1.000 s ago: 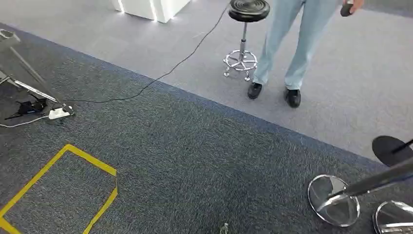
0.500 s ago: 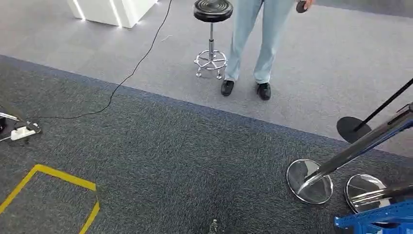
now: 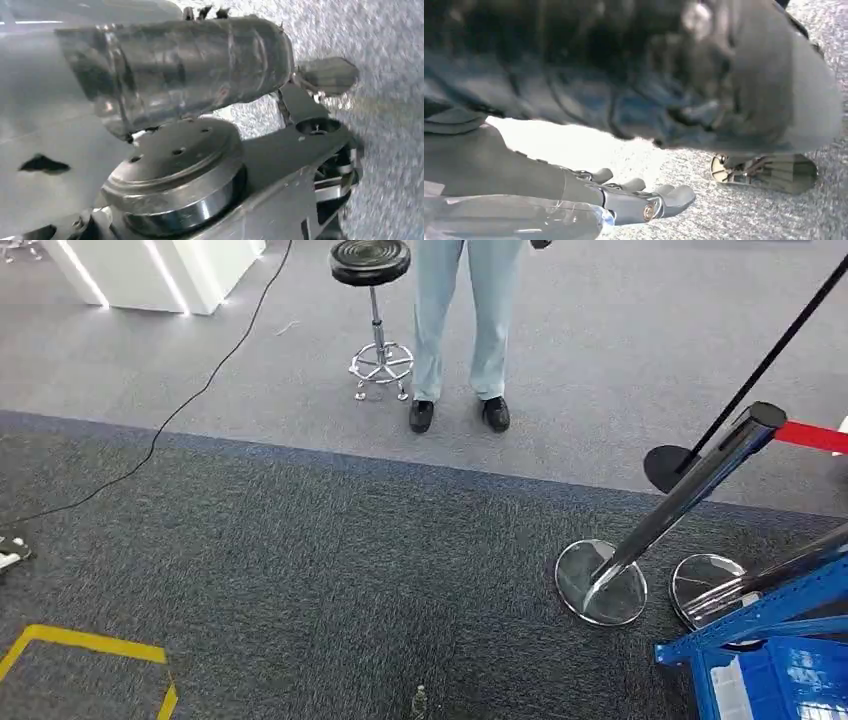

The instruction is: Take the parts from the cabinet and place them on the table.

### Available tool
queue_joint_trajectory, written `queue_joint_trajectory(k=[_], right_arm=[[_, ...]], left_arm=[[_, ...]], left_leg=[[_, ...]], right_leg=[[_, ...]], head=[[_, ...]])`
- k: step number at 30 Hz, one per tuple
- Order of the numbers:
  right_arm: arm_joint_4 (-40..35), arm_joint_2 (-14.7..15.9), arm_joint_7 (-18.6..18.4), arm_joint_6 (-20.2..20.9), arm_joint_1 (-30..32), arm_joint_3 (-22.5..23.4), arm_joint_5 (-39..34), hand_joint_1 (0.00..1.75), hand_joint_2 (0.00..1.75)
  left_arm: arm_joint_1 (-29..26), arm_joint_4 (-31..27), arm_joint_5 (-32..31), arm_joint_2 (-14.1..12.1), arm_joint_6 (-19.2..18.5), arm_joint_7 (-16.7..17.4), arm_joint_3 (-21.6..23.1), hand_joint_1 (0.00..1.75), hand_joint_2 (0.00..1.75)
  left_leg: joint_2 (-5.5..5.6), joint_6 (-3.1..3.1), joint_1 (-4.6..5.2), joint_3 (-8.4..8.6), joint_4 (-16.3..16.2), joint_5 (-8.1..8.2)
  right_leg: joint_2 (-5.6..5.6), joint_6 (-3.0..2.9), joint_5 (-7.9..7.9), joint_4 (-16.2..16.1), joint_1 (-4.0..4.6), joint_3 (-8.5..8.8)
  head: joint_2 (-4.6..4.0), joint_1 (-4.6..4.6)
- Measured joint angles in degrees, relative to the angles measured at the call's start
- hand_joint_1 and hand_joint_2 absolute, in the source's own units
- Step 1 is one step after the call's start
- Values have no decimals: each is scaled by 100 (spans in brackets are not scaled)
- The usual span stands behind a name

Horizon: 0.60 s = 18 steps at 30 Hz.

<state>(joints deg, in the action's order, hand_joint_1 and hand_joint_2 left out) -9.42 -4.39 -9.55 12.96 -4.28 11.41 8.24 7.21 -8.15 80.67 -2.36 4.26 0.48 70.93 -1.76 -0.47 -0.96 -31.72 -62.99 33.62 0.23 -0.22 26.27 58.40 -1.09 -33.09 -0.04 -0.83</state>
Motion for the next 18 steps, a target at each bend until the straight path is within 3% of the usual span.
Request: queue_joint_trajectory(k=[2,3,4,5,6,7,8,9,12,13,14,15,16,17,18], right_arm=[[0,-2,-2,-28,-10,-15,26,0,0],[0,-2,-11,-46,-8,-22,33,0,0],[0,-2,-44,-79,-4,-24,43,0,0],[0,-2,-72,-94,1,-26,59,0,0],[0,-2,-91,-111,4,-26,59,0,0],[0,-2,-98,-114,4,-26,50,0,0],[0,-9,-107,-122,2,-26,11,0,0],[0,-7,-109,-136,-14,-26,-44,0,0],[0,13,-225,-125,1,-26,-133,0,0],[2,57,-293,-127,13,-26,-149,0,0],[0,90,-326,-135,25,-26,-171,0,0],[2,101,-354,-160,25,-26,-212,0,0],[0,114,-343,-210,21,-24,-298,0,0],[0,120,-291,-245,17,-9,-406,0,0],[0,122,-216,-265,19,15,-499,0,0]], left_arm=[[-8,0,-13,2,15,-22,2,0,0],[-11,0,-20,7,18,-42,2,0,0],[-17,0,-33,9,17,-74,4,0,0],[-25,0,-44,11,17,-112,4,0,0],[-30,0,-83,13,15,-142,4,0,0],[-26,0,-129,13,4,-151,4,0,0],[-24,0,-181,11,-22,-149,7,0,0],[-25,0,-236,11,-48,-127,20,0,0],[6,0,-310,13,-107,-61,96,0,0],[2,0,-242,15,-131,-35,107,0,0],[3,0,-65,28,-155,-11,107,0,0],[-15,0,134,33,-162,-61,96,0,0],[-35,-2,239,57,-208,-189,72,0,0],[-54,-2,243,66,-323,-416,50,0,0],[-67,-2,234,66,-453,-661,39,0,0]], left_leg=[[101,-1,4,-438,-920,389],[118,7,4,-589,-1211,449],[121,24,5,-621,-1241,366],[131,54,12,-521,-1003,163],[174,92,25,-317,-563,-106],[301,132,34,-68,-42,-368],[571,168,36,81,327,-421],[639,168,44,130,469,-392],[494,193,99,158,477,-415],[413,241,41,151,594,-491],[311,266,45,198,639,-540],[274,298,51,195,686,-563],[185,318,61,178,685,-577],[108,318,67,164,671,-576],[25,321,70,152,660,-570]], right_leg=[[100,-33,-13,1,32,-26],[160,-40,-18,6,50,-37],[229,-44,-21,14,63,-42],[306,-44,-21,27,71,-46],[379,-43,-21,43,72,-47],[444,-42,-22,56,68,-47],[489,-31,-29,58,54,-56],[540,3,-35,90,94,-86],[712,122,-114,24,20,-135],[777,172,-104,30,59,-145],[543,158,-23,124,62,-211],[280,169,180,364,88,-310],[141,187,427,790,82,-494],[82,206,623,1242,72,-690],[49,227,723,1585,56,-839]], head=[[0,-7],[0,-4],[0,-4],[0,-4],[0,-6],[0,-6],[0,-4],[0,0],[0,-6],[0,18],[0,9],[0,66],[0,74],[0,70],[0,74]])
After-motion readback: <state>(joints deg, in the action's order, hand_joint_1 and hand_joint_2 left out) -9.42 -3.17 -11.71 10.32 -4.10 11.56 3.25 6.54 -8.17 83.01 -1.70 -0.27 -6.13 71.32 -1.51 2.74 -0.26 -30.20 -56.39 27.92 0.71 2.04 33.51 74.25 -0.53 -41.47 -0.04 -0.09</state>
